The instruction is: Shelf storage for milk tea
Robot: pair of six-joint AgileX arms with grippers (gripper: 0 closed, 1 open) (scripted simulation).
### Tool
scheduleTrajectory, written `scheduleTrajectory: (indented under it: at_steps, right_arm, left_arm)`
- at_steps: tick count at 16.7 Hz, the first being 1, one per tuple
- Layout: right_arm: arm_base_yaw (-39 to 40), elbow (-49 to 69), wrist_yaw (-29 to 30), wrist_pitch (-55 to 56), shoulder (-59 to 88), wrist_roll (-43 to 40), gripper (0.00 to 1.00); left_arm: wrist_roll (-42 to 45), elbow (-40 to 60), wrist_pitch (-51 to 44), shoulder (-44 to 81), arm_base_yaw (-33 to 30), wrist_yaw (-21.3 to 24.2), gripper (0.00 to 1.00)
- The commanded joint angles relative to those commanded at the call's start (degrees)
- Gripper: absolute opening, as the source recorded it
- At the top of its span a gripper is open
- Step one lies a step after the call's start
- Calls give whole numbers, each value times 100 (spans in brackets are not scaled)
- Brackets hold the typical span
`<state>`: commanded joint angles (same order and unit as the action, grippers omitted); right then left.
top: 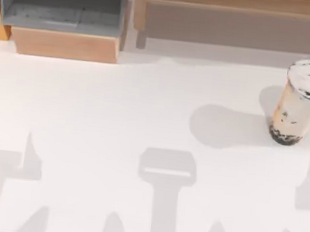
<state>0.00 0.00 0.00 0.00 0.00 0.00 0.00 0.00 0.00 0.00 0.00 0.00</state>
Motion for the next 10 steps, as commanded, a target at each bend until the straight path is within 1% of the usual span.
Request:
scheduleTrajectory:
  at_steps: [3,5,7,10]
  right_arm:
    - [29,14,25,65,66,6,100]
    - [150,68,142,361,372,28,100]
    - [340,143,337,850,920,61,100]
    - [711,278,741,1828,2173,125,100]
  left_arm:
    - [0,0,0,0,0,0,100]
    - [0,0,0,0,0,0,100]
    - [0,0,0,0,0,0,100]
    - [0,0,0,0,0,0,100]
